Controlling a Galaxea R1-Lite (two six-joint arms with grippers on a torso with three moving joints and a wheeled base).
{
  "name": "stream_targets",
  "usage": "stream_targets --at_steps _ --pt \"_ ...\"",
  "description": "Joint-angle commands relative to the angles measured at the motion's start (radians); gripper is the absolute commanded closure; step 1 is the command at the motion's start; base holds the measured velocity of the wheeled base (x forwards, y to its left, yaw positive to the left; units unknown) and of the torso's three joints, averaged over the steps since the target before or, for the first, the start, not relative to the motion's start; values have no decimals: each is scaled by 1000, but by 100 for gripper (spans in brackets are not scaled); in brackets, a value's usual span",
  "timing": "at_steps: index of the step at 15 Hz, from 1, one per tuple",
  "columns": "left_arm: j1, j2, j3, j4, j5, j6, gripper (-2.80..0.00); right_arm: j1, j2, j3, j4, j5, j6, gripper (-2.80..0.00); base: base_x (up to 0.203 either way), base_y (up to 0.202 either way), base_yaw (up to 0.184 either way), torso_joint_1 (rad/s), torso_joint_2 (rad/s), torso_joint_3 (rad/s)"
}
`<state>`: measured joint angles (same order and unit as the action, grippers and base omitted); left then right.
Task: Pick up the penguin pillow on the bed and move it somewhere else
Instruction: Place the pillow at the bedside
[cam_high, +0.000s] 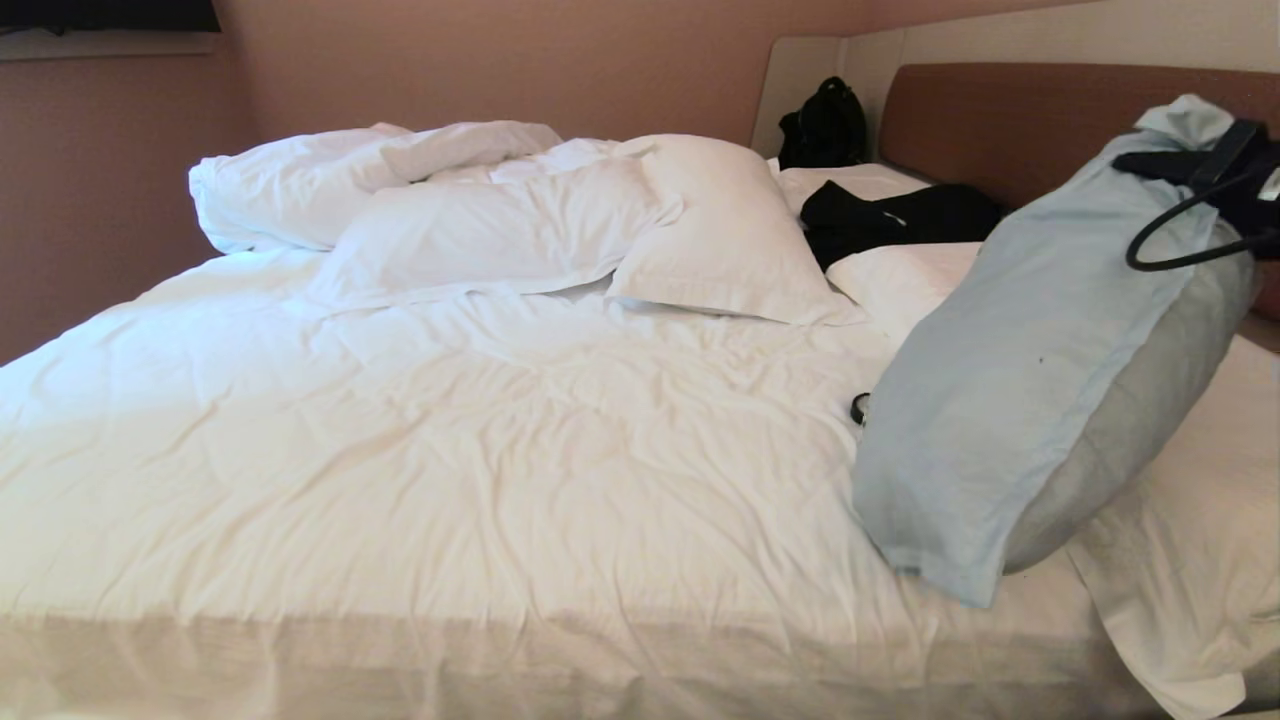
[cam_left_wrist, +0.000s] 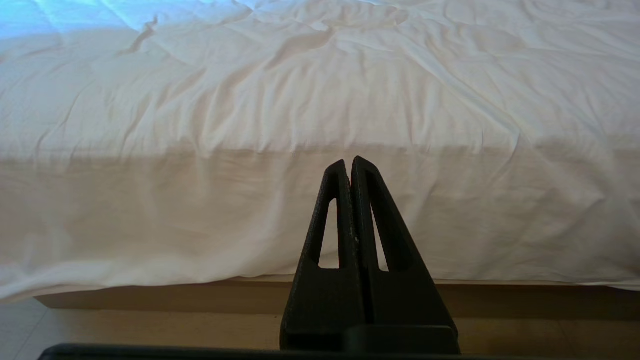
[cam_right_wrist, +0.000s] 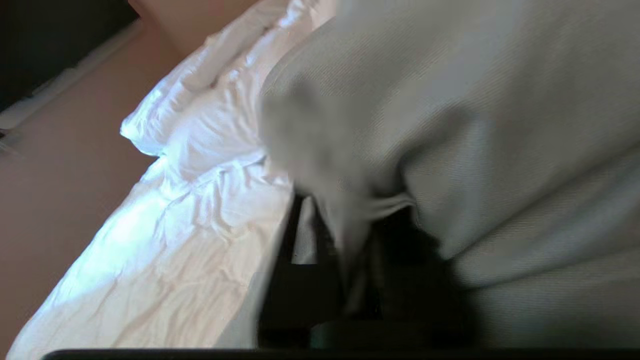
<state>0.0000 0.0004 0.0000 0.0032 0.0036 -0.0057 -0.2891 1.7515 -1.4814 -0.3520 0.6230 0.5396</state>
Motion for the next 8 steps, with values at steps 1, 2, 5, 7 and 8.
stream_targets --at_steps 1,2,5,7,8 --pt "0 0 2 0 1 0 0 5 91 -25 0 4 -29 -280 0 0 0 0 0 0" --pt "0 0 2 0 1 0 0 5 102 -44 4 3 -28 -280 0 0 0 0 0 0" --pt "0 0 2 0 -1 0 0 -1 157 -95 9 -16 -27 -280 0 0 0 0 0 0" --pt "0 0 2 0 1 0 0 -13 152 -112 11 -76 -28 -280 0 0 0 0 0 0" --pt "0 0 2 0 1 0 0 -20 125 -110 12 -97 -29 -280 0 0 0 0 0 0"
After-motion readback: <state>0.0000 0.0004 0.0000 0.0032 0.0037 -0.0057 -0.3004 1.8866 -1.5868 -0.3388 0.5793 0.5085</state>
